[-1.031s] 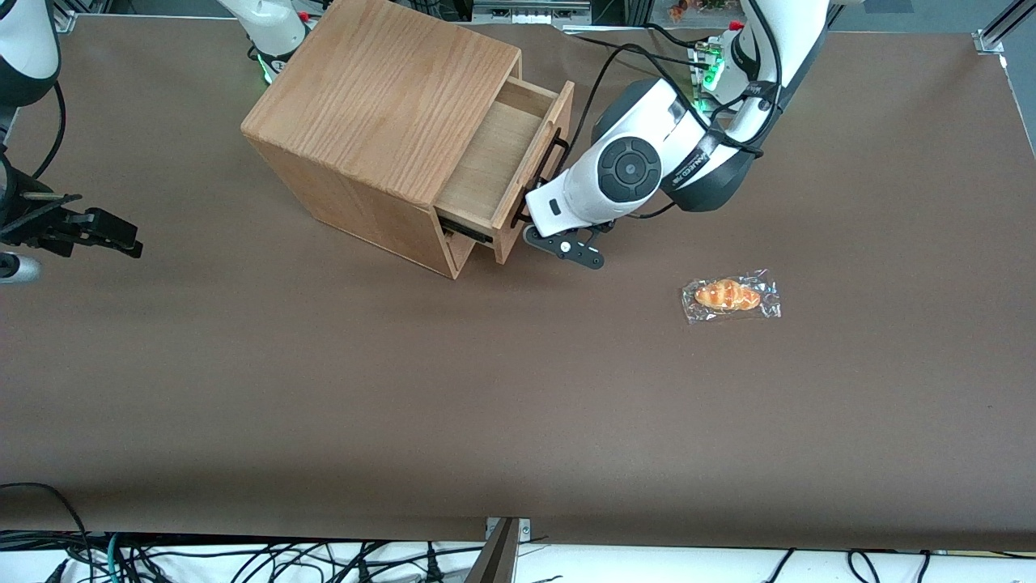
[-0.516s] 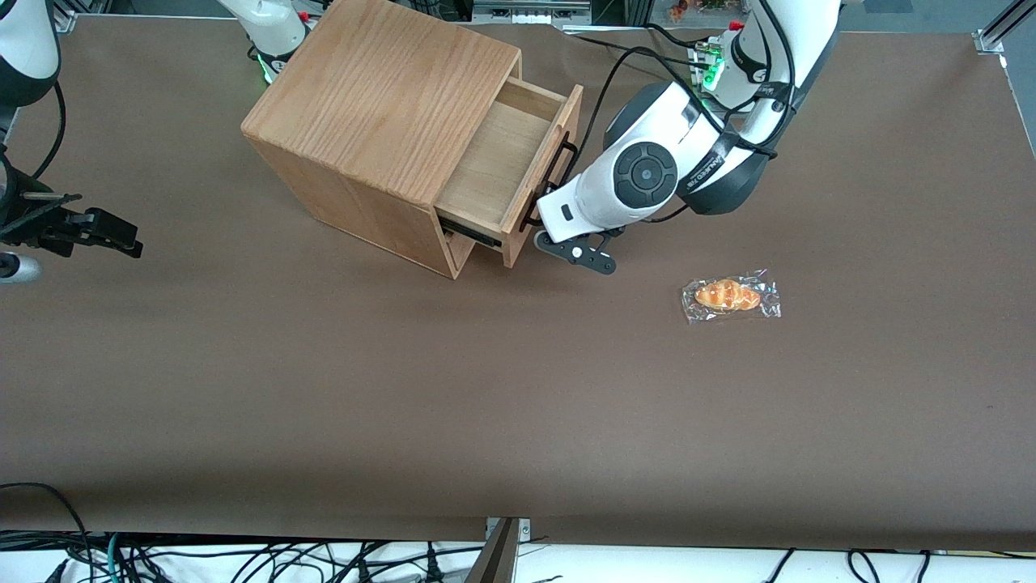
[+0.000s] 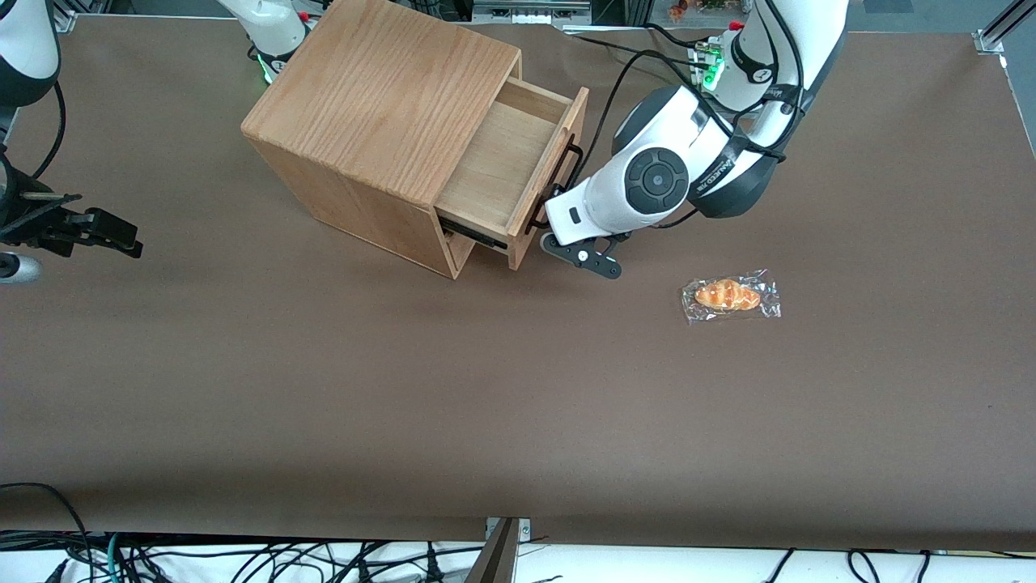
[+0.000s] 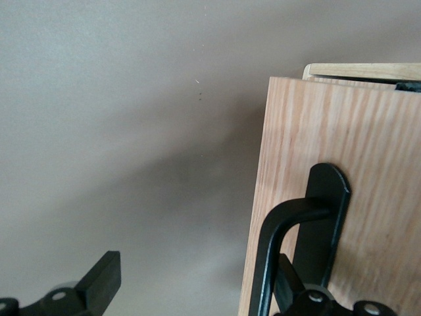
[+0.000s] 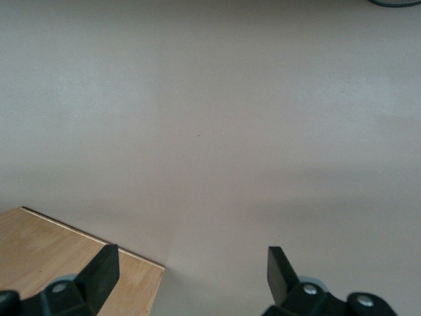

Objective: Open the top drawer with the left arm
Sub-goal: 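Pull the handle with the left gripper, sliding the drawer out of the box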

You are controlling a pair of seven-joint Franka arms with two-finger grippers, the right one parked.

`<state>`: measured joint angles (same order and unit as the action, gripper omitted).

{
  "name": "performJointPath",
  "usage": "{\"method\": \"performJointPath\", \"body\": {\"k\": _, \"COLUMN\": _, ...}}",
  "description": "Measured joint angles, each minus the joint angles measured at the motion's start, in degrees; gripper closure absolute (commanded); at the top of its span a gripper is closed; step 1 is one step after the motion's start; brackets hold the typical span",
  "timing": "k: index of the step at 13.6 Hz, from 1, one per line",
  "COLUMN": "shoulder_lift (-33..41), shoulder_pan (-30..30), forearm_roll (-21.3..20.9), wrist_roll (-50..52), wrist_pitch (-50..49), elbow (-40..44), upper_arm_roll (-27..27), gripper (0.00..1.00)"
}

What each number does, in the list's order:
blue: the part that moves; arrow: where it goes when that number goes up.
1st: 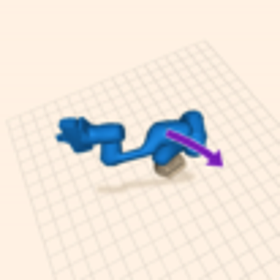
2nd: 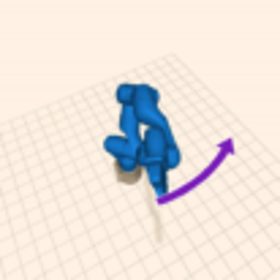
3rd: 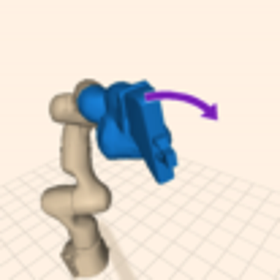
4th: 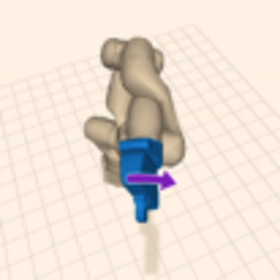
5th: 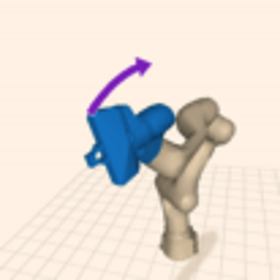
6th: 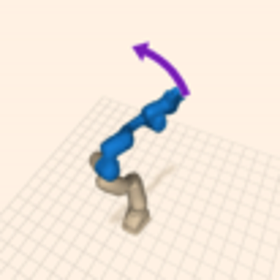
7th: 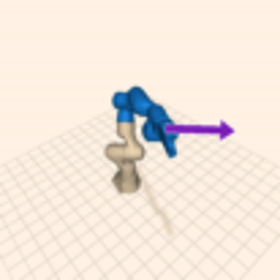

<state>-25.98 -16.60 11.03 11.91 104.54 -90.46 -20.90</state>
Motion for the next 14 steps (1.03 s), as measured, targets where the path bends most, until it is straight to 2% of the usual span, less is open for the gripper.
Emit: {"method": "performJointPath", "body": {"k": 14, "shoulder_lift": 0.9, "shoulder_pan": 1.5, "forearm_roll": 0.0, "wrist_roll": 0.0, "wrist_pitch": -1.3, "elbow": -0.6, "upper_arm_roll": 0.2, "gripper": 0.0}}
